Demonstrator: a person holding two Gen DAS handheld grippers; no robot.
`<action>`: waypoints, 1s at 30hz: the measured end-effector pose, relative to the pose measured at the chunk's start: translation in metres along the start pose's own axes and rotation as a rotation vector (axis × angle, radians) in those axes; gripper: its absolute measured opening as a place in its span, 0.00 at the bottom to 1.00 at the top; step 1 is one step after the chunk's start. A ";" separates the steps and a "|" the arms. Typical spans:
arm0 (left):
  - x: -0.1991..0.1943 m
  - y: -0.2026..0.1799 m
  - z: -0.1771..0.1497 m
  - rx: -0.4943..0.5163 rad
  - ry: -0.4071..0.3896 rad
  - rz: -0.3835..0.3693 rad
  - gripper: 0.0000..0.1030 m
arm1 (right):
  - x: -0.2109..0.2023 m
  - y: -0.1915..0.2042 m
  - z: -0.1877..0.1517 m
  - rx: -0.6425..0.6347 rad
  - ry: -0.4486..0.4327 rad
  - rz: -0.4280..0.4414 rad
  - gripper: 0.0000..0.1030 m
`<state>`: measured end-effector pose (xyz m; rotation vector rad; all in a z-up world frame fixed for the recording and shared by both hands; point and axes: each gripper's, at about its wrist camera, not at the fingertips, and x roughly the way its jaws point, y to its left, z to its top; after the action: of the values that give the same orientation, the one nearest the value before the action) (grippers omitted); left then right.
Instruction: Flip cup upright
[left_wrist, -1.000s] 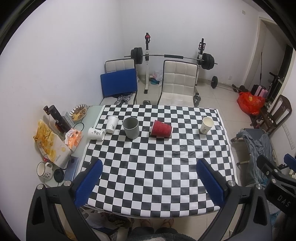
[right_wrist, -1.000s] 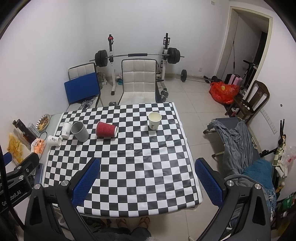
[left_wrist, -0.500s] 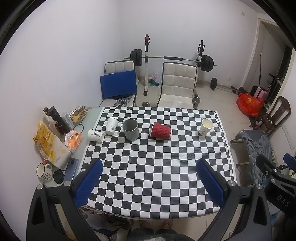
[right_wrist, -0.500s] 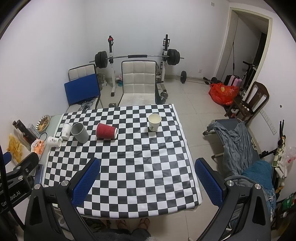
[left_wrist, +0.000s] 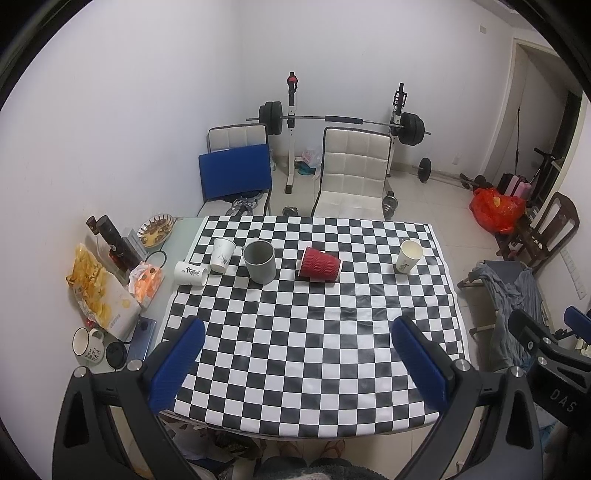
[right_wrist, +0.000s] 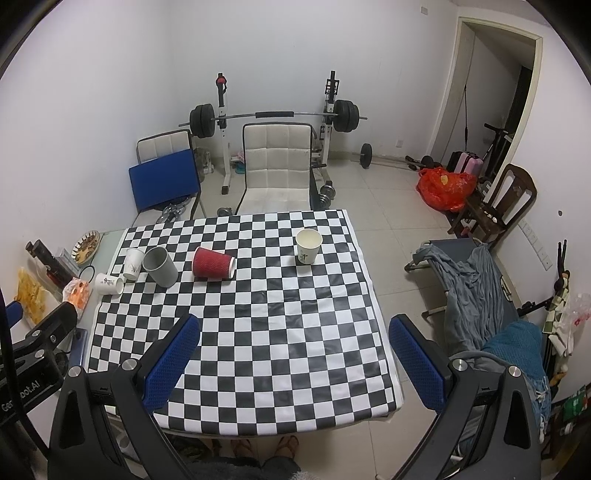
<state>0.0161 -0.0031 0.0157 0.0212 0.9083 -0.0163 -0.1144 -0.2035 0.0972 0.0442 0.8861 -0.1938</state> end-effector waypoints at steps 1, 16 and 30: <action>0.000 -0.001 0.004 -0.001 0.000 -0.001 1.00 | 0.000 0.000 0.000 -0.001 -0.001 -0.001 1.00; -0.005 -0.004 0.015 0.001 0.000 -0.010 1.00 | -0.001 -0.003 -0.009 0.003 -0.002 -0.001 1.00; 0.097 -0.023 0.023 0.062 0.012 0.047 1.00 | 0.085 -0.004 -0.006 0.130 0.095 -0.120 1.00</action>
<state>0.0937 -0.0276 -0.0470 0.1007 0.9188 -0.0006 -0.0677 -0.2197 0.0279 0.1220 0.9705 -0.3632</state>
